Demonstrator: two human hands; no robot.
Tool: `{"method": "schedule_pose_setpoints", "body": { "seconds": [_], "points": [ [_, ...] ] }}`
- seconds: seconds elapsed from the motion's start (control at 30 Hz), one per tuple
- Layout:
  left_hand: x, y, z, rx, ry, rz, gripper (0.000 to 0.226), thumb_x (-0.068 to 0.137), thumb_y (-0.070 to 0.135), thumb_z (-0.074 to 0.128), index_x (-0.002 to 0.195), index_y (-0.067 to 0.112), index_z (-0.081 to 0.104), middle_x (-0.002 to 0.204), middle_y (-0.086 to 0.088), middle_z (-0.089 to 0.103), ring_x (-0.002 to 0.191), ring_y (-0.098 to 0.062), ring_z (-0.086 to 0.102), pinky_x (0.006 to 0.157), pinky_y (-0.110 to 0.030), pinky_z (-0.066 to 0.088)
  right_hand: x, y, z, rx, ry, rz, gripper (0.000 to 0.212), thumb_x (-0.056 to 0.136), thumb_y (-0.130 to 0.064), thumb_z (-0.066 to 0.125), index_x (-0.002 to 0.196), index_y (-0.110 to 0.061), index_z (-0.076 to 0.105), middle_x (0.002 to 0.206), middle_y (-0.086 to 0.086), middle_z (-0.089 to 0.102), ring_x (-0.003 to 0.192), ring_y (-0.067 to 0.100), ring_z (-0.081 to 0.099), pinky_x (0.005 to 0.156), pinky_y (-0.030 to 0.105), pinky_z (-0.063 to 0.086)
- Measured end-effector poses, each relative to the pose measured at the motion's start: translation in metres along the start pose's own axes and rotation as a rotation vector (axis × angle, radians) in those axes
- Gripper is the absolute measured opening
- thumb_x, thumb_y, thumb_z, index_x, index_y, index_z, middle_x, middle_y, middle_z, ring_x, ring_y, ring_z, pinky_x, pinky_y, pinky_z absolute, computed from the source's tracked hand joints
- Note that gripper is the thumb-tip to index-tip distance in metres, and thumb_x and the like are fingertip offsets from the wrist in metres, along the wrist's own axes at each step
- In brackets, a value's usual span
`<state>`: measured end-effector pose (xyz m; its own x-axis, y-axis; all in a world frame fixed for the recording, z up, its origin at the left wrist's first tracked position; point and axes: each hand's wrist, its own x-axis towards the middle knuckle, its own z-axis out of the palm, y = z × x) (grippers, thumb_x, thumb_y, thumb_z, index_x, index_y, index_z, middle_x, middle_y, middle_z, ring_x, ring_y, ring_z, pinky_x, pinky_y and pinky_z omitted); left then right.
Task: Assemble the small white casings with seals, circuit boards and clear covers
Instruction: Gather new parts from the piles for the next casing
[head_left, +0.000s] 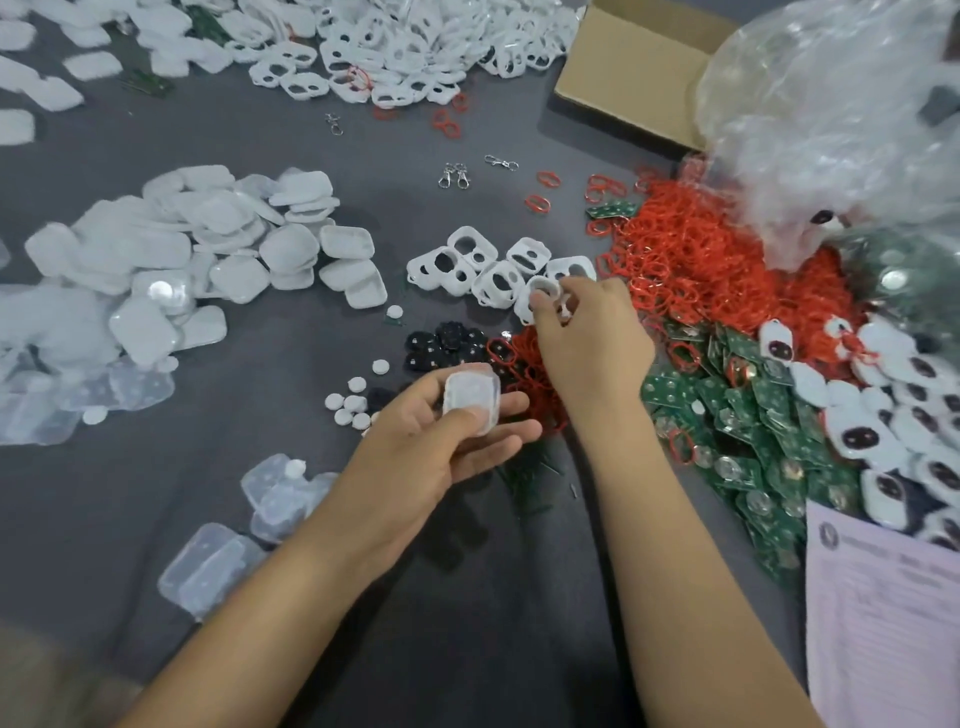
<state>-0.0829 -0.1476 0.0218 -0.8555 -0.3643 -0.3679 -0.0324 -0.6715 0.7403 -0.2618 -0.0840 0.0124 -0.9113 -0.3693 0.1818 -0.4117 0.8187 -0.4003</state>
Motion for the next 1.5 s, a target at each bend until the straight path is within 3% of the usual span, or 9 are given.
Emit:
{"method": "schedule_pose_setpoints", "body": {
  "seconds": [0.2, 0.33, 0.5, 0.63, 0.77, 0.93, 1.13, 1.3, 1.5],
  "points": [
    [0.003, -0.003, -0.003, -0.165, -0.003, -0.04, 0.032, 0.109, 0.01, 0.035, 0.131, 0.005, 0.057, 0.115, -0.021, 0.075, 0.097, -0.033, 0.077, 0.076, -0.034, 0.064, -0.005, 0.001, -0.01, 0.435, 0.069, -0.035, 0.006, 0.095, -0.029, 0.069, 0.098, -0.027, 0.064, 0.086, -0.015, 0.064, 0.08, 0.007, 0.058, 0.075, 0.03, 0.046],
    [-0.006, -0.011, -0.007, -0.271, -0.006, -0.09, 0.038, 0.101, 0.03, 0.046, 0.126, 0.006, 0.061, 0.115, -0.022, 0.074, 0.095, -0.031, 0.076, 0.076, -0.035, 0.064, -0.048, 0.002, -0.036, 0.753, -0.007, -0.185, 0.013, 0.093, -0.018, 0.075, 0.093, -0.026, 0.065, 0.081, -0.008, 0.066, 0.068, 0.019, 0.065, 0.064, 0.03, 0.049],
    [-0.028, -0.021, -0.01, -0.271, -0.082, -0.151, 0.049, 0.098, 0.041, 0.044, 0.124, 0.006, 0.066, 0.11, -0.014, 0.07, 0.095, -0.021, 0.07, 0.083, -0.036, 0.062, -0.118, 0.018, -0.046, 0.551, -0.163, -0.577, 0.015, 0.081, -0.002, 0.082, 0.091, -0.011, 0.075, 0.103, 0.003, 0.065, 0.097, 0.014, 0.062, 0.083, 0.02, 0.048],
    [-0.048, -0.031, -0.01, -0.225, -0.042, -0.186, 0.047, 0.104, 0.032, 0.044, 0.127, -0.004, 0.062, 0.107, -0.017, 0.066, 0.1, -0.023, 0.066, 0.086, -0.037, 0.054, -0.14, 0.026, -0.042, 0.453, -0.267, -0.713, 0.037, 0.076, -0.019, 0.091, 0.109, -0.011, 0.078, 0.119, 0.003, 0.066, 0.11, 0.023, 0.06, 0.096, 0.03, 0.048],
    [-0.057, -0.03, -0.014, -0.3, 0.02, -0.147, 0.041, 0.098, 0.029, 0.052, 0.127, 0.004, 0.064, 0.113, -0.015, 0.069, 0.094, -0.02, 0.071, 0.079, -0.033, 0.062, -0.138, 0.029, -0.039, 0.659, -0.282, -0.569, 0.03, 0.089, -0.034, 0.08, 0.111, -0.014, 0.076, 0.116, -0.002, 0.065, 0.113, 0.016, 0.063, 0.096, 0.031, 0.051],
    [-0.056, -0.026, -0.016, -0.445, 0.104, -0.126, 0.034, 0.097, 0.018, 0.055, 0.127, 0.006, 0.062, 0.121, -0.024, 0.073, 0.106, -0.033, 0.075, 0.082, -0.035, 0.064, -0.118, 0.019, -0.017, 0.311, -0.047, -0.282, 0.025, 0.096, -0.029, 0.072, 0.12, -0.023, 0.073, 0.109, -0.006, 0.065, 0.098, 0.017, 0.065, 0.077, 0.039, 0.056],
    [-0.058, -0.034, -0.016, -0.38, 0.096, -0.083, 0.045, 0.1, -0.012, 0.037, 0.135, 0.007, 0.057, 0.121, -0.023, 0.073, 0.111, -0.036, 0.073, 0.084, -0.032, 0.063, -0.113, 0.012, -0.007, 0.176, 0.018, -0.306, 0.024, 0.096, -0.033, 0.073, 0.116, -0.02, 0.073, 0.109, -0.001, 0.063, 0.091, 0.022, 0.066, 0.063, 0.034, 0.052],
    [-0.062, -0.038, -0.014, -0.393, 0.091, -0.074, 0.052, 0.094, -0.012, 0.034, 0.137, 0.007, 0.056, 0.123, -0.024, 0.072, 0.114, -0.037, 0.072, 0.093, -0.037, 0.06, -0.124, 0.019, -0.016, 0.37, 0.09, -0.345, 0.008, 0.094, -0.02, 0.075, 0.101, -0.019, 0.073, 0.101, -0.009, 0.063, 0.087, 0.006, 0.06, 0.069, 0.024, 0.05],
    [-0.069, -0.048, -0.012, -0.474, 0.046, -0.048, 0.066, 0.076, -0.01, 0.039, 0.137, 0.007, 0.056, 0.127, -0.028, 0.068, 0.117, -0.037, 0.07, 0.098, -0.041, 0.058, -0.165, 0.03, -0.024, 0.626, 0.12, -0.311, 0.015, 0.091, -0.006, 0.076, 0.102, -0.017, 0.073, 0.093, -0.011, 0.067, 0.078, 0.002, 0.061, 0.072, 0.01, 0.044]
  ]
}}
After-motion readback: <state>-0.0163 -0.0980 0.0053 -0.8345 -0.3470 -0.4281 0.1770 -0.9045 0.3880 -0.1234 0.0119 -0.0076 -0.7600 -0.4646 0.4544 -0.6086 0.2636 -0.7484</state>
